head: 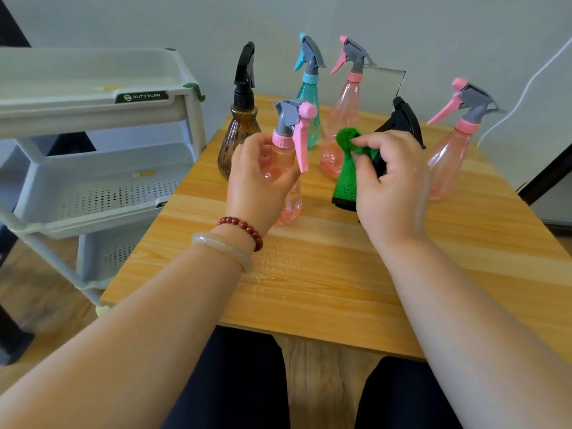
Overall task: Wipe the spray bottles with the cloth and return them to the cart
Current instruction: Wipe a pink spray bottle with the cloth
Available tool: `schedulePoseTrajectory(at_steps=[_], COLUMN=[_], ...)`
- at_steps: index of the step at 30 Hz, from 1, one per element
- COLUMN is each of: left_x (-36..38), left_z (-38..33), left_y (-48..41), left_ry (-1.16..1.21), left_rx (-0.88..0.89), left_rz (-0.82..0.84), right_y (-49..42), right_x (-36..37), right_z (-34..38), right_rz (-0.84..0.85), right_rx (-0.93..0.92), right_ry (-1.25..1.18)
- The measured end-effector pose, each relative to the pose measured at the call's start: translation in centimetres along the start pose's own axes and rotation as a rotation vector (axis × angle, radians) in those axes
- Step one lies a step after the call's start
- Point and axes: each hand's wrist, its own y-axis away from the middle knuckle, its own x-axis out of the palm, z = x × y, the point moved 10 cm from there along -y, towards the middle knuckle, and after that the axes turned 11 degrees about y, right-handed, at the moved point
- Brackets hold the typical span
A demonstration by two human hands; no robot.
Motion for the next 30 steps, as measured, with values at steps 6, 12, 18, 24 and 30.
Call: schedulePoseTrajectory(at_steps=[6, 12, 18, 24, 30], left_x=[0.9, 2.2, 3.1, 4.1, 4.4], left_z=[-0.2, -0.2, 0.6, 0.1, -0.3], left_y=[0.5, 0.6, 0.8, 1.3, 1.0], left_ry=[0.093, 0.051, 0.046, 0.01, -0.017], left_rx=[-0.014, 0.007, 0.003, 0.066, 0.089], left_rz=[0.097, 0.143, 0.197, 0.239, 0.273], right_y=[0.3, 0.1, -1.1, -2.3, -1.5], right_x=[-0.2, -0.4, -0.9, 0.5, 1.8], right_z=[-0.1, -0.1, 2.4, 7.7, 6.4], right_rz=[-0.008, -0.013, -0.053, -0.112, -0.129], right_rx=[-0.004, 0.026, -0.087, -0.439, -0.574], right_ry=[-0.005, -0.018, -0.068, 0.035, 0.15])
